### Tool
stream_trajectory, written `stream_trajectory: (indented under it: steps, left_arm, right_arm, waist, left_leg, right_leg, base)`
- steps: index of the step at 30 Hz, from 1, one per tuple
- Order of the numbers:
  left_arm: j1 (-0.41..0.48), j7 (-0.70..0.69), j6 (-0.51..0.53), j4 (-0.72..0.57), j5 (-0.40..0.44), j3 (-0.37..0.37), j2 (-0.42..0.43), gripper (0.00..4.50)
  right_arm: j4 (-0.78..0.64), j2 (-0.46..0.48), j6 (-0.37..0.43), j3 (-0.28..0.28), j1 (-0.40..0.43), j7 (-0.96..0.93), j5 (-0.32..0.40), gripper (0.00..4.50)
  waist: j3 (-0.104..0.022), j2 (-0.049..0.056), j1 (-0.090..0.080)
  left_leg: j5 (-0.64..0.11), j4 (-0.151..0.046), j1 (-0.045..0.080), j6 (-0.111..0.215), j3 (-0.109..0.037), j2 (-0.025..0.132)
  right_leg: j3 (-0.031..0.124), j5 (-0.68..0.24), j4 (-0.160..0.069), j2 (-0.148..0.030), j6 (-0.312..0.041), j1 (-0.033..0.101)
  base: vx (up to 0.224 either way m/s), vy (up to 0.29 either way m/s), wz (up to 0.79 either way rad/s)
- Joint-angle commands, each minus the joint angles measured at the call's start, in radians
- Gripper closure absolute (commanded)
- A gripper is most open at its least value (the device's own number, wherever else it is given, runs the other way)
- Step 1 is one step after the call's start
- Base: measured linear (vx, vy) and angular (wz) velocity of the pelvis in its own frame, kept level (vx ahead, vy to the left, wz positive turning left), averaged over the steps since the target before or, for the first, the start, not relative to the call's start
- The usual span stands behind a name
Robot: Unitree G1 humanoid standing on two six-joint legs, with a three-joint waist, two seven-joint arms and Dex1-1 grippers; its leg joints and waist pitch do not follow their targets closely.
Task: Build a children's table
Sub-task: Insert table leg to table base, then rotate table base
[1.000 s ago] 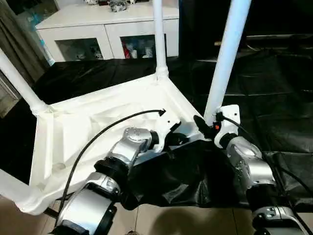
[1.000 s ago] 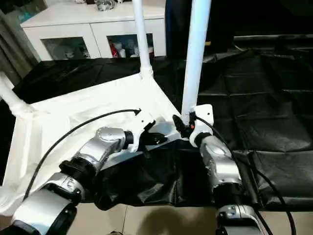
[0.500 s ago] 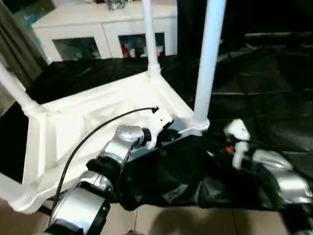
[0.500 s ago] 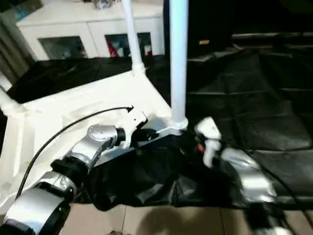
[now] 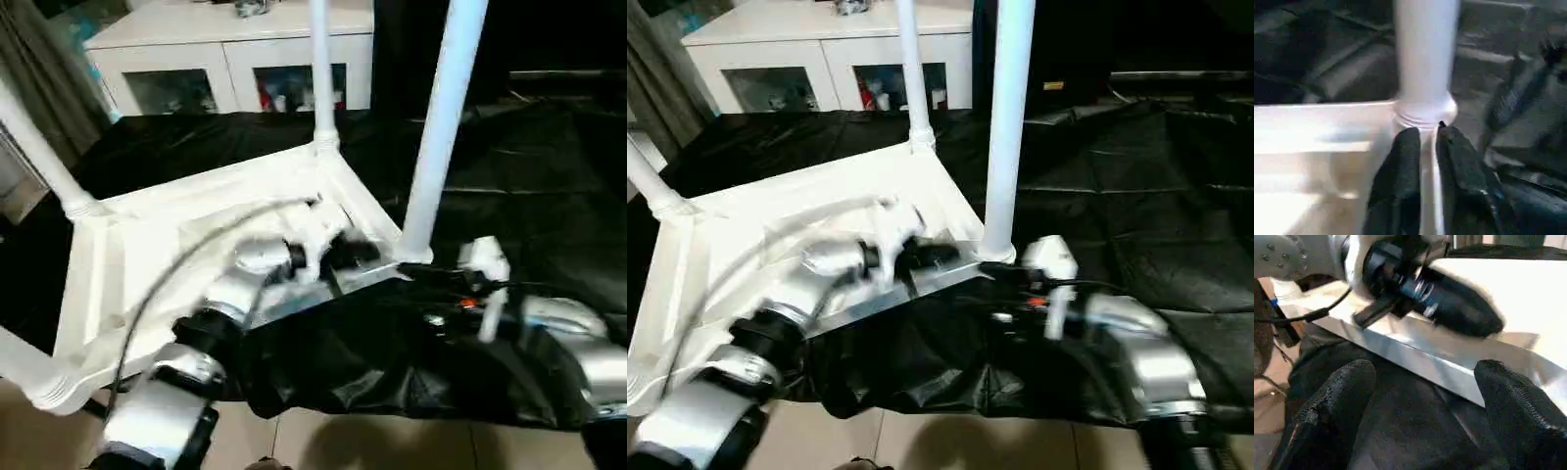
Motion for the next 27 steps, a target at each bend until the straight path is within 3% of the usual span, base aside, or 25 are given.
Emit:
stream_trajectory:
  steps: [1,2,3,4,5,6,7,8,9,10,11,13,14,15,16,17,18,19,20,21,22,27]
  left_arm:
    - [0.031,0.002,0.068,-0.067,-0.015,0.029,0.044,3.37]
    - [0.085,-0.021,0.159,-0.178,-0.034,0.050,0.105,3.22]
    - [0.085,-0.021,0.159,-0.178,-0.034,0.050,0.105,3.11]
    - [0.117,-0.037,0.205,-0.239,-0.049,0.061,0.138,3.11]
    - [0.155,-0.058,0.253,-0.312,-0.068,0.072,0.177,3.07]
    - [0.198,-0.087,0.305,-0.388,-0.093,0.081,0.217,3.03]
    - [0.230,-0.109,0.344,-0.447,-0.113,0.087,0.249,2.91]
    - [0.282,-0.142,0.407,-0.541,-0.149,0.096,0.298,2.76]
    - [0.376,-0.193,0.528,-0.718,-0.242,0.121,0.383,2.67]
    - [0.419,-0.208,0.578,-0.799,-0.290,0.135,0.417,2.67]
    - [0.459,-0.217,0.625,-0.874,-0.332,0.148,0.448,2.59]
    - [0.496,-0.216,0.670,-0.938,-0.362,0.161,0.473,2.45]
    - [0.552,-0.211,0.707,-1.000,-0.366,0.171,0.504,2.23]
    - [0.569,-0.208,0.715,-1.016,-0.357,0.174,0.511,2.20]
    - [0.611,-0.191,0.723,-1.042,-0.325,0.184,0.521,2.16]
    - [0.637,-0.172,0.731,-1.056,-0.302,0.193,0.523,2.16]
    - [0.683,-0.122,0.727,-1.066,-0.238,0.207,0.519,2.07]
    - [0.683,-0.122,0.727,-1.066,-0.238,0.207,0.519,1.94]
    - [0.708,-0.077,0.736,-1.074,-0.209,0.215,0.516,1.82]
    - [0.717,-0.057,0.746,-1.080,-0.205,0.218,0.517,1.76]
    - [0.735,-0.016,0.777,-1.102,-0.218,0.225,0.523,1.72]
    - [0.819,0.095,0.839,-1.181,-0.196,0.238,0.522,1.31]
  right_arm:
    - [-0.009,0.020,-0.001,0.012,-0.020,-0.026,-0.002,0.80]
    - [0.010,0.060,-0.015,0.014,-0.038,-0.065,-0.018,0.80]
    - [0.010,0.060,-0.015,0.014,-0.038,-0.065,-0.018,0.80]
    - [0.018,0.078,-0.017,0.012,-0.046,-0.082,-0.019,0.80]
    - [0.022,0.095,-0.018,0.010,-0.054,-0.099,-0.017,0.80]
    - [0.026,0.110,-0.015,0.009,-0.060,-0.113,-0.013,0.80]
    - [0.028,0.121,-0.013,0.009,-0.065,-0.122,-0.009,0.80]
    - [0.032,0.138,-0.011,0.009,-0.073,-0.137,-0.005,0.80]
    - [0.052,0.167,-0.021,0.014,-0.086,-0.167,-0.013,0.80]
    - [0.069,0.182,-0.030,0.015,-0.093,-0.184,-0.021,0.80]
    - [0.089,0.200,-0.036,0.013,-0.101,-0.203,-0.027,0.80]
    - [0.110,0.218,-0.043,0.008,-0.110,-0.228,-0.035,0.80]
    - [0.154,0.248,-0.061,-0.001,-0.130,-0.284,-0.055,0.80]
    - [0.167,0.258,-0.069,-0.002,-0.137,-0.299,-0.061,0.80]
    - [0.200,0.281,-0.087,-0.007,-0.155,-0.334,-0.071,0.80]
    - [0.224,0.297,-0.097,-0.011,-0.168,-0.362,-0.079,0.80]
    - [0.276,0.329,-0.120,-0.026,-0.198,-0.424,-0.093,0.80]
    - [0.276,0.329,-0.120,-0.026,-0.198,-0.424,-0.093,0.80]
    - [0.332,0.355,-0.143,-0.045,-0.229,-0.489,-0.103,0.80]
    - [0.347,0.361,-0.151,-0.050,-0.237,-0.506,-0.106,0.80]
    - [0.374,0.372,-0.167,-0.060,-0.250,-0.531,-0.107,0.80]
    - [0.508,0.413,-0.233,-0.135,-0.318,-0.649,-0.091,0.80]
  waist:
    - [-0.065,-0.037,0.000]
    - [-0.061,-0.045,-0.005]
    - [-0.062,-0.040,-0.009]
    - [-0.059,-0.037,-0.014]
    - [-0.060,-0.037,-0.015]
    - [-0.056,-0.036,-0.022]
    - [-0.053,-0.044,-0.024]
    - [-0.055,-0.034,-0.031]
    - [-0.050,-0.037,-0.033]
    - [-0.053,-0.042,-0.036]
    - [-0.045,-0.038,-0.038]
    - [-0.038,-0.042,-0.030]
    - [-0.032,-0.045,-0.027]
    - [-0.028,-0.048,-0.030]
    - [-0.020,-0.050,-0.032]
    - [-0.020,-0.052,-0.035]
    - [-0.018,-0.047,-0.040]
    - [-0.015,-0.048,-0.044]
    - [-0.016,-0.047,-0.042]
    - [-0.015,-0.046,-0.042]
    - [-0.011,-0.050,-0.047]
    - [-0.006,-0.053,-0.050]
  left_leg:
    - [-0.127,-0.061,0.013,0.143,-0.010,0.034]
    - [-0.139,-0.067,0.014,0.127,-0.011,0.036]
    - [-0.135,-0.068,0.011,0.123,-0.014,0.035]
    - [-0.145,-0.070,0.011,0.120,-0.012,0.032]
    - [-0.158,-0.071,0.019,0.107,-0.013,0.037]
    - [-0.167,-0.075,0.017,0.097,-0.013,0.036]
    - [-0.178,-0.079,0.020,0.090,-0.011,0.038]
    - [-0.175,-0.085,0.015,0.077,-0.018,0.042]
    - [-0.183,-0.087,0.017,0.075,-0.015,0.040]
    - [-0.163,-0.088,0.020,0.067,-0.018,0.043]
    - [-0.178,-0.086,0.028,0.058,-0.009,0.038]
    - [-0.219,-0.088,0.036,0.048,-0.003,0.038]
    - [-0.255,-0.091,0.040,0.028,0.000,0.039]
    - [-0.263,-0.096,0.034,0.022,-0.001,0.037]
    - [-0.307,-0.103,0.037,0.001,-0.001,0.035]
    - [-0.317,-0.104,0.039,-0.007,-0.002,0.034]
    - [-0.322,-0.107,0.035,-0.018,-0.005,0.034]
    - [-0.326,-0.110,0.034,-0.023,-0.004,0.033]
    - [-0.336,-0.109,0.039,-0.030,-0.003,0.031]
    - [-0.344,-0.109,0.044,-0.036,-0.002,0.034]
    - [-0.352,-0.112,0.038,-0.040,-0.004,0.031]
    - [-0.370,-0.112,0.039,-0.036,-0.002,0.032]
  right_leg:
    - [0.036,-0.196,-0.064,-0.055,-0.207,0.050]
    - [0.038,-0.220,-0.063,-0.056,-0.200,0.049]
    - [0.037,-0.222,-0.058,-0.058,-0.200,0.051]
    - [0.036,-0.242,-0.065,-0.053,-0.193,0.048]
    - [0.039,-0.248,-0.065,-0.056,-0.196,0.044]
    - [0.040,-0.257,-0.065,-0.054,-0.196,0.043]
    - [0.041,-0.266,-0.066,-0.052,-0.195,0.041]
    - [0.043,-0.248,-0.054,-0.055,-0.198,0.045]
    - [0.042,-0.254,-0.059,-0.047,-0.196,0.039]
    - [0.044,-0.207,-0.046,-0.050,-0.218,0.040]
    - [0.046,-0.196,-0.052,-0.041,-0.232,0.027]
    - [0.050,-0.225,-0.060,-0.038,-0.235,0.020]
    - [0.055,-0.251,-0.061,-0.040,-0.235,0.016]
    - [0.056,-0.269,-0.063,-0.040,-0.225,0.021]
    - [0.061,-0.340,-0.070,-0.038,-0.185,0.015]
    - [0.065,-0.353,-0.072,-0.040,-0.180,0.016]
    - [0.068,-0.363,-0.070,-0.041,-0.169,0.018]
    - [0.068,-0.369,-0.073,-0.039,-0.161,0.020]
    - [0.069,-0.376,-0.075,-0.038,-0.148,0.018]
    - [0.071,-0.368,-0.076,-0.039,-0.152,0.011]
    - [0.070,-0.360,-0.075,-0.037,-0.158,0.017]
    - [0.073,-0.337,-0.073,-0.036,-0.170,0.013]
  base:
    - [0.000,0.000,0.00]
    - [0.000,0.000,0.00]
    - [0.000,0.000,0.00]
    - [0.000,0.000,0.00]
    - [0.000,0.000,0.00]
    - [0.000,0.000,0.00]
    - [0.000,0.000,0.00]
    - [0.000,0.000,0.00]
    - [0.000,0.000,0.00]
    - [0.000,0.000,0.00]
    - [0.000,0.000,0.00]
    - [0.000,0.000,0.00]
    - [0.000,0.000,0.00]
    - [0.000,0.000,0.00]
    - [0.000,0.000,0.00]
    - [0.000,0.000,0.00]
    - [0.000,0.000,0.00]
    - [0.000,0.000,0.00]
    - [0.000,0.000,0.00]
    - [0.000,0.000,0.00]
    - [0.000,0.000,0.00]
    - [0.000,0.000,0.00]
